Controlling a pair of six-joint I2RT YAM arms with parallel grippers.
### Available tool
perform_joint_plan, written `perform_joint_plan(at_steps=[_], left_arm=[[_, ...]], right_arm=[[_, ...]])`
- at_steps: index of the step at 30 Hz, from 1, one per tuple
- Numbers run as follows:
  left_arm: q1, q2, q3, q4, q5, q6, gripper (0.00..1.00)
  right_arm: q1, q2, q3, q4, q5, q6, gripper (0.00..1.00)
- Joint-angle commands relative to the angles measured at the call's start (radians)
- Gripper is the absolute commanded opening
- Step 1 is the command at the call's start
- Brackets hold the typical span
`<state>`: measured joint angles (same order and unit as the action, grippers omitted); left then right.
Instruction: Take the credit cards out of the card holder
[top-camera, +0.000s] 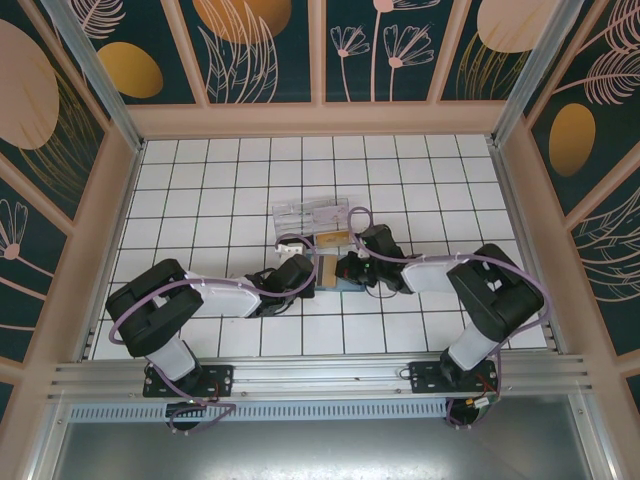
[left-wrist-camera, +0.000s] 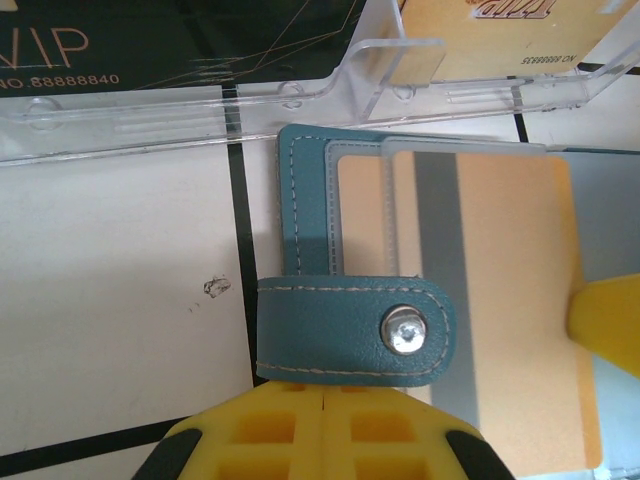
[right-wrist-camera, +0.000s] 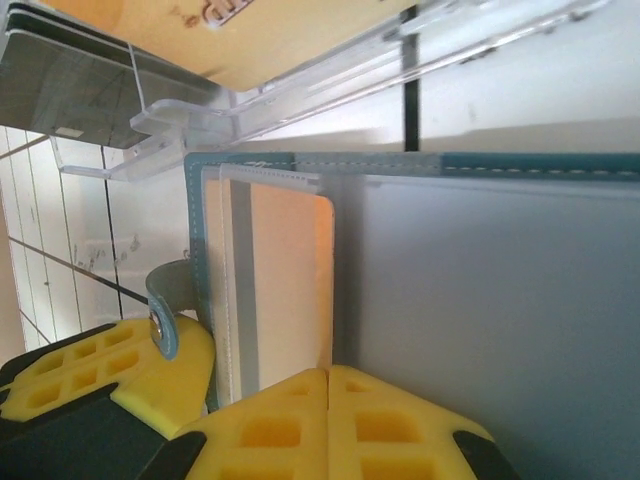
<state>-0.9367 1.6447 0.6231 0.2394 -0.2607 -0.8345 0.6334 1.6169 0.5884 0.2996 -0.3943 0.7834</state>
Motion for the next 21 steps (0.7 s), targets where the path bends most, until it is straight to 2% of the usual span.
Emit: perform_joint_plan(at_steps=[1, 14, 19, 21], left_arm=[[-0.001, 0.040, -0.002, -0.058, 0.052, -0.006, 0.00], [-0.001, 0.049, 0.000, -0.058, 0.057, -0.011, 0.00], [-0.002, 0.047, 0.000, -0.059, 0.058, -0.011, 0.00], [-0.001, 0.046, -0.003, -0.057, 0.058, -0.010, 0.00]], right_arm=[[-0.022, -0.042, -0.045, -0.005, 0.014, -0.012, 0.07], [-0.060, -0.099, -0.097, -0.003, 0.011, -0.017, 0.07], [-0.081, -0.079, -0.100, 0.023, -0.031, -0.028, 0.07], [-0.119, -0.068, -0.090, 0.022, -0.068, -0.052, 0.08]])
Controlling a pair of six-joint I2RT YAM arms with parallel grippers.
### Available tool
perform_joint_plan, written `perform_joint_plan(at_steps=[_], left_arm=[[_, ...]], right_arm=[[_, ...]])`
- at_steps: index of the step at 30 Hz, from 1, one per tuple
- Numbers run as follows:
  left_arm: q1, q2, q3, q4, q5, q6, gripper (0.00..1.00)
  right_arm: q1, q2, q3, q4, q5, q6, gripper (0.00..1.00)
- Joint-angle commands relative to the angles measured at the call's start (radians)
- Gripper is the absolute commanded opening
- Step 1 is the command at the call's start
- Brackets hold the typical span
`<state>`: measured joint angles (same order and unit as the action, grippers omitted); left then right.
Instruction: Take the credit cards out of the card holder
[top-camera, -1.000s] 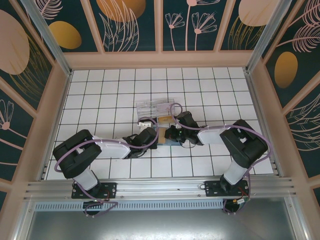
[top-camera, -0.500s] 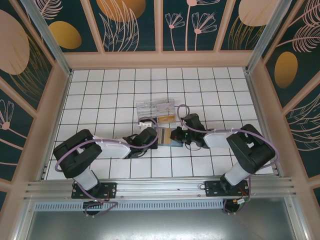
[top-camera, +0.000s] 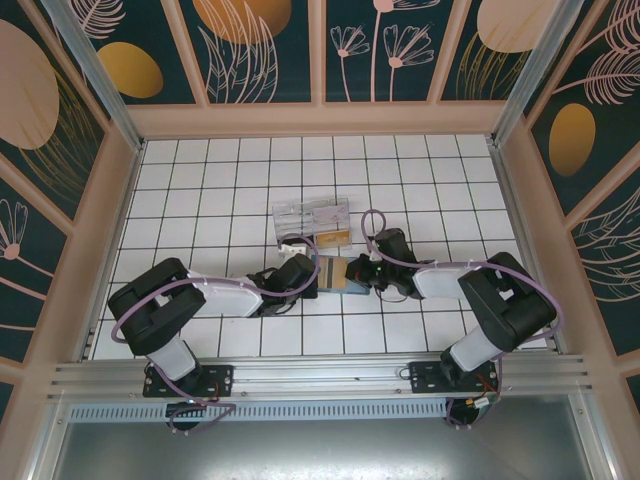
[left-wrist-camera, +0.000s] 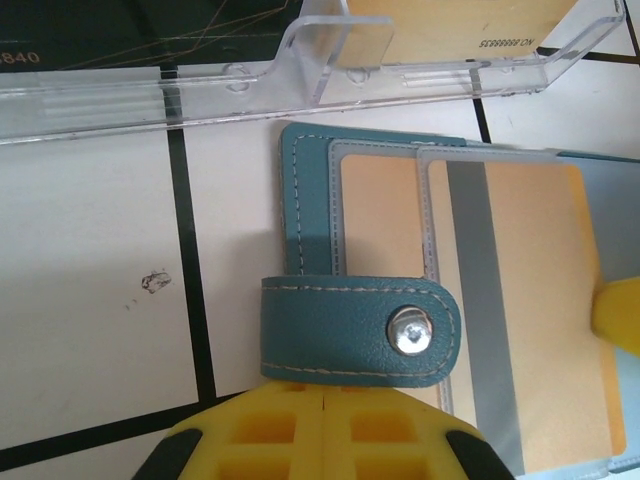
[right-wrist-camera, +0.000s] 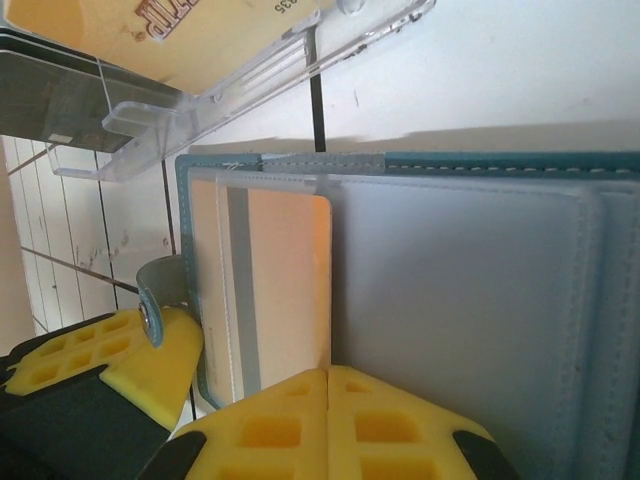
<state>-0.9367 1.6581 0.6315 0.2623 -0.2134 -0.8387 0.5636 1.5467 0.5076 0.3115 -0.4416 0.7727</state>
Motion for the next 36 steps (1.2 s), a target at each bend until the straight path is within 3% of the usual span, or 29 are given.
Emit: perform_joint_plan(at_steps=[1, 14, 26, 32, 34, 36], left_arm=[[-0.001, 0.034, -0.012, -0.080, 0.011, -0.006, 0.00], [-0.002, 0.040, -0.006, -0.082, 0.012, -0.005, 0.00], [-0.002, 0.013, -0.003, -0.089, 0.008, 0.001, 0.00], [-0.001, -0.078, -0.001, -0.104, 0.003, 0.009, 0.00], [-0.001, -0.135, -0.007, -0.104, 0.003, 0.010, 0.04], [-0.001, -0.211, -0.022, -0.104, -0.006, 0.012, 0.19]], right_arm=[[-0.059, 0.009, 0.002, 0.005, -0.043, -0.055, 0.08], [-0.113, -0.047, -0.014, -0.044, -0.068, -0.102, 0.06], [-0.259, -0.226, -0.106, -0.134, -0.071, -0.160, 0.03], [-0.303, -0.367, -0.086, -0.236, -0.029, -0.204, 0.02], [-0.302, -0.413, -0.065, -0.275, -0.022, -0.224, 0.02], [-0.295, -0.452, -0.036, -0.306, -0.019, -0.249, 0.02]])
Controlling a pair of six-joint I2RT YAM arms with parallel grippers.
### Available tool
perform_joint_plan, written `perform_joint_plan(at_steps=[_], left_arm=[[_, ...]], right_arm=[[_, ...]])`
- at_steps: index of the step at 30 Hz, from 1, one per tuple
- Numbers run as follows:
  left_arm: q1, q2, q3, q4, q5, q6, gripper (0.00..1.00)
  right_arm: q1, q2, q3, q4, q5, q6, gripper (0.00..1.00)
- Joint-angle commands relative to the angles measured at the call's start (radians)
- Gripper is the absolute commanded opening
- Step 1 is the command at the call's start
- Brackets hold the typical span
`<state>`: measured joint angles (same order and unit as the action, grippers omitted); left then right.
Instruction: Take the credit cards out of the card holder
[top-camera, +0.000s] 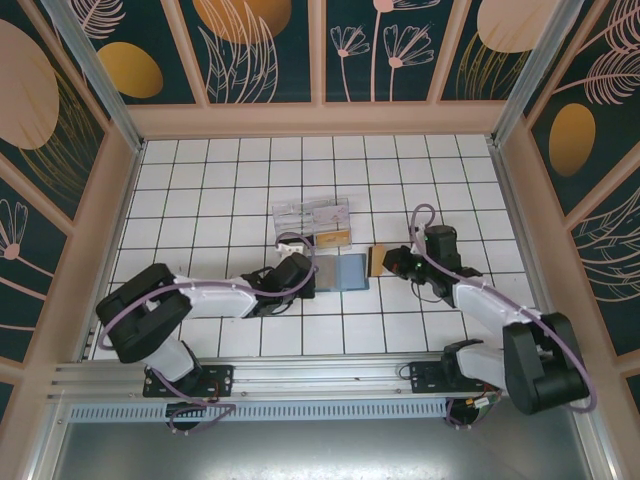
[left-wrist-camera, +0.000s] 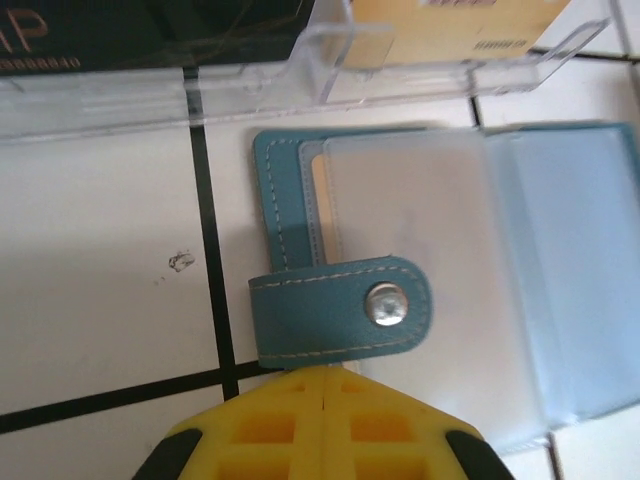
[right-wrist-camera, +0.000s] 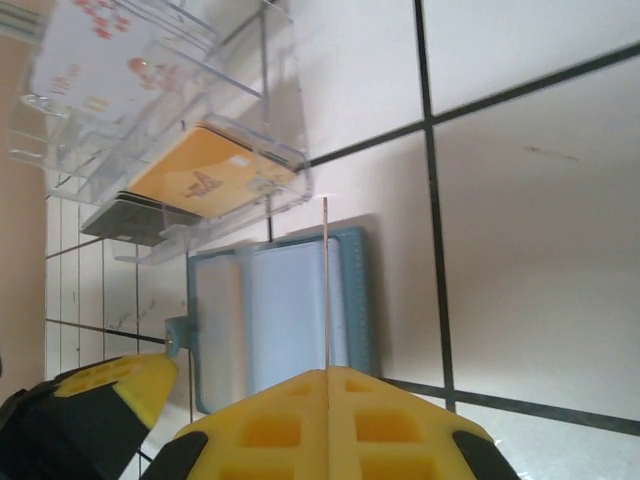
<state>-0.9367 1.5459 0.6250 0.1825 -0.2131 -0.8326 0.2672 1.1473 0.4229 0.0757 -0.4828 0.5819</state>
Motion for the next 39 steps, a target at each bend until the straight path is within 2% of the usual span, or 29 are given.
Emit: perform_joint_plan(at_steps=[1, 2, 3, 4, 6, 9, 14, 18, 21, 24, 27, 33, 39], left_arm=[[-0.002, -0.135, -0.026, -0.021, -0.013, 0.004, 0.31], [-0.002, -0.180, -0.042, -0.018, -0.022, 0.001, 0.47], [-0.002, -0.231, -0.062, -0.015, -0.032, -0.003, 0.68], [-0.002, -0.274, -0.080, -0.011, -0.043, -0.009, 0.82], [-0.002, -0.378, -0.134, -0.001, -0.073, -0.023, 0.98], [-0.001, -0.538, -0.232, 0.012, -0.124, -0.040, 0.99], [-0.002, -0.829, -0.390, 0.000, -0.177, -0.070, 0.99], [-0.002, -1.021, -0.471, -0.034, -0.184, -0.080, 0.99], [-0.002, -1.130, -0.496, -0.111, -0.218, -0.079, 0.99], [-0.002, -1.211, -0.508, -0.172, -0.228, -0.068, 0.99], [-0.001, -1.268, -0.526, -0.197, -0.234, -0.065, 0.99], [-0.002, -1.301, -0.544, -0.212, -0.246, -0.065, 0.99], [-0.001, -1.299, -0.550, -0.212, -0.259, -0.063, 0.99]], right_arm=[[0.010, -0.067, 0.065, -0.083, 0.027, -0.073, 0.02], [0.025, -0.077, 0.086, -0.100, 0.043, -0.091, 0.01], [0.046, -0.084, 0.109, -0.115, 0.060, -0.111, 0.01], [0.067, -0.087, 0.128, -0.124, 0.074, -0.131, 0.00], [0.118, -0.088, 0.167, -0.139, 0.119, -0.165, 0.00], [0.226, -0.083, 0.224, -0.143, 0.187, -0.247, 0.00], [0.429, -0.038, 0.340, -0.175, 0.365, -0.502, 0.00], [0.512, 0.025, 0.397, -0.196, 0.481, -0.743, 0.00], [0.579, 0.071, 0.415, -0.174, 0.654, -0.917, 0.00], [0.623, 0.126, 0.416, -0.182, 0.775, -1.116, 0.00], [0.633, 0.163, 0.416, -0.208, 0.792, -1.255, 0.00], [0.648, 0.224, 0.451, -0.218, 0.788, -1.418, 0.00], [0.664, 0.280, 0.407, -0.124, 0.813, -1.612, 0.00]])
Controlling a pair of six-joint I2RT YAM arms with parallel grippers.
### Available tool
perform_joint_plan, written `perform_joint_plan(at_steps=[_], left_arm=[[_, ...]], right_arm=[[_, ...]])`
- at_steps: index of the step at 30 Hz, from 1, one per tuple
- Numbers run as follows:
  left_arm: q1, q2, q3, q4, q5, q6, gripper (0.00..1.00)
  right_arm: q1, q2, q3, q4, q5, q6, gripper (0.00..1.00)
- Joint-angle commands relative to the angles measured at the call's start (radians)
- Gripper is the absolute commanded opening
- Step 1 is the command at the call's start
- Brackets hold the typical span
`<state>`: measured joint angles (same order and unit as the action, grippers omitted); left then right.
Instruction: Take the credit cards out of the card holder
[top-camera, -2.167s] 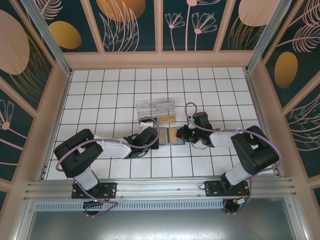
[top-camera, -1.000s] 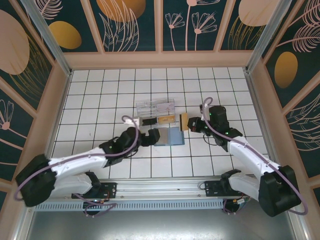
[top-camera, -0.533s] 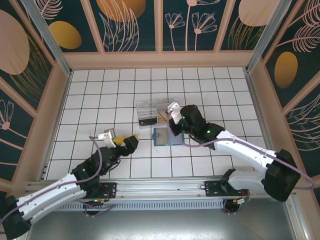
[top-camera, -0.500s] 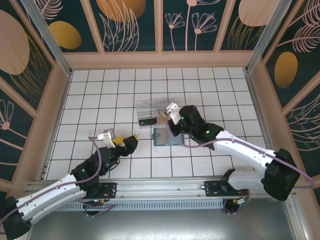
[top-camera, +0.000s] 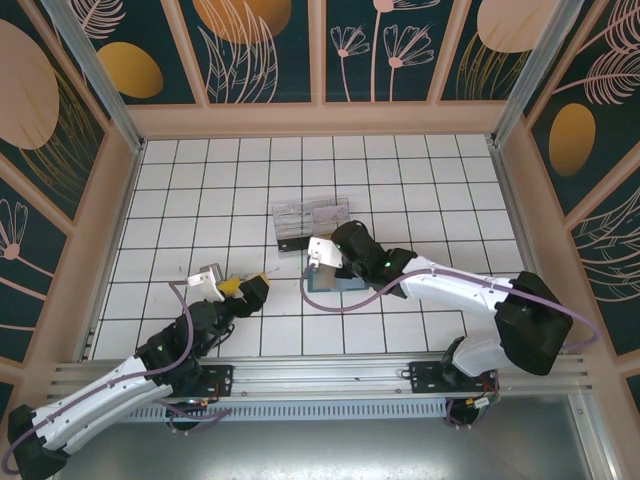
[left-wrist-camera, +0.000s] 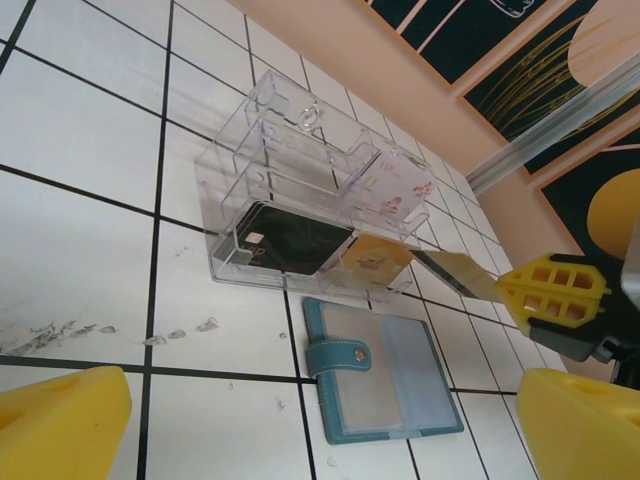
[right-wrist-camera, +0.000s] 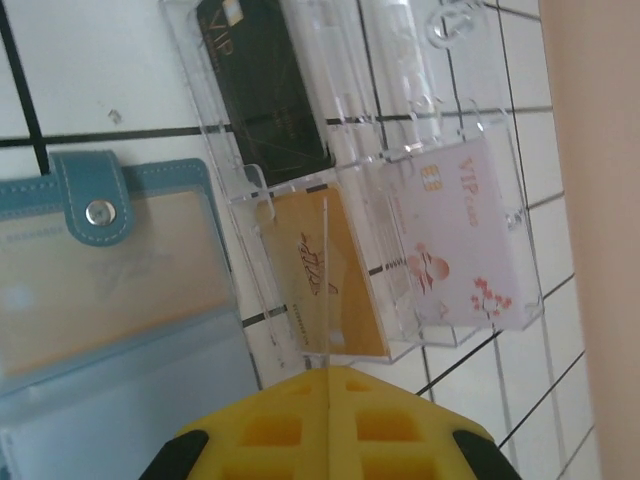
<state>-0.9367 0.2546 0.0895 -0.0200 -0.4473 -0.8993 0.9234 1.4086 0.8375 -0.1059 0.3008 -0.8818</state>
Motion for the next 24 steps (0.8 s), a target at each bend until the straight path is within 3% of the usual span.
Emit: perform_joint_plan(at_steps=[1, 24], left_arm=[[-0.002, -0.008, -0.016, -0.009, -0.025, 0.003, 0.99], [-0.002, -0.042, -0.018, -0.056, -0.044, 0.018, 0.99]], right_arm=[[0.008, 0.022, -0.016, 0.080, 0.028, -0.171, 0.00], [-0.063, 0.187, 0.099, 0.108, -0.037, -0.190, 0.00]])
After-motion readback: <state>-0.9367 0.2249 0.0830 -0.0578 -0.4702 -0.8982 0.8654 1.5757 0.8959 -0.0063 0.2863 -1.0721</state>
